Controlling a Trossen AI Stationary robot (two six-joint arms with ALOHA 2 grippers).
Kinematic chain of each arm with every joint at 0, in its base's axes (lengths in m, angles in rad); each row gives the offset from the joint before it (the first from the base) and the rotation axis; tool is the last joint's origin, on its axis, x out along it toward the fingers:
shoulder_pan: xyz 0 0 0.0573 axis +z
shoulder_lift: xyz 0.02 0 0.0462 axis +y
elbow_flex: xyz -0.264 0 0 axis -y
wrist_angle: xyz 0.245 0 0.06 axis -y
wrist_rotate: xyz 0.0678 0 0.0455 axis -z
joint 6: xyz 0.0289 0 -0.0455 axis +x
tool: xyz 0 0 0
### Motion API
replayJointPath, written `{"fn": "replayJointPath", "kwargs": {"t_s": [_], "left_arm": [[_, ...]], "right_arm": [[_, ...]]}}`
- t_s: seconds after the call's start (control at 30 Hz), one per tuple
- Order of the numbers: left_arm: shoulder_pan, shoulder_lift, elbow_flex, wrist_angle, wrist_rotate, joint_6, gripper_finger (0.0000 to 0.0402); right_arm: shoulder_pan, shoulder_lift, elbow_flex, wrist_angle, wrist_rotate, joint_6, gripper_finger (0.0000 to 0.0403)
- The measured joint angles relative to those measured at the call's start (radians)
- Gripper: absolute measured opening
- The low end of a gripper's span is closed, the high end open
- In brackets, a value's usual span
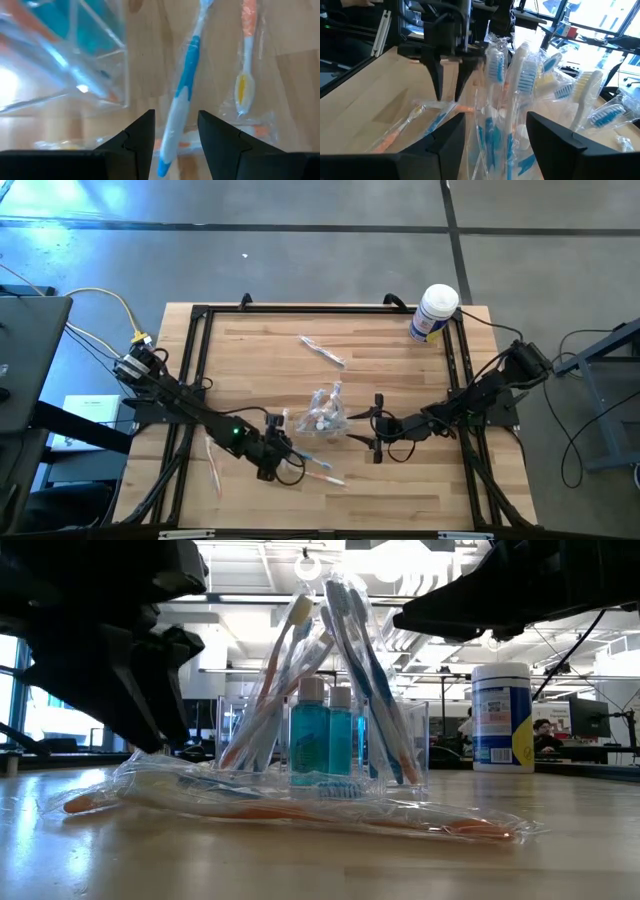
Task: Pick & Place toothbrushing station
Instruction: Put the blue toothbrush into the transparent organizer
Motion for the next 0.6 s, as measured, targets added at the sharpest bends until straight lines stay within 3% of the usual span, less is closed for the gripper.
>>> {"fn": "replayJointPath", "kwargs": {"t_s": [0.33,0.6], "left_arm": [[0.021,0.069,0.000,0.091,0.063,0.055,0.0143],[0.072,0.096,0.000,0.075,0.190,-0.022,0.0142]], "right_arm": [[0.000,0.000,0.000,0.002,0.000,0.000,0.0201],[0.000,0.000,0.000,0.001,0.000,0.000,0.0201]]}}
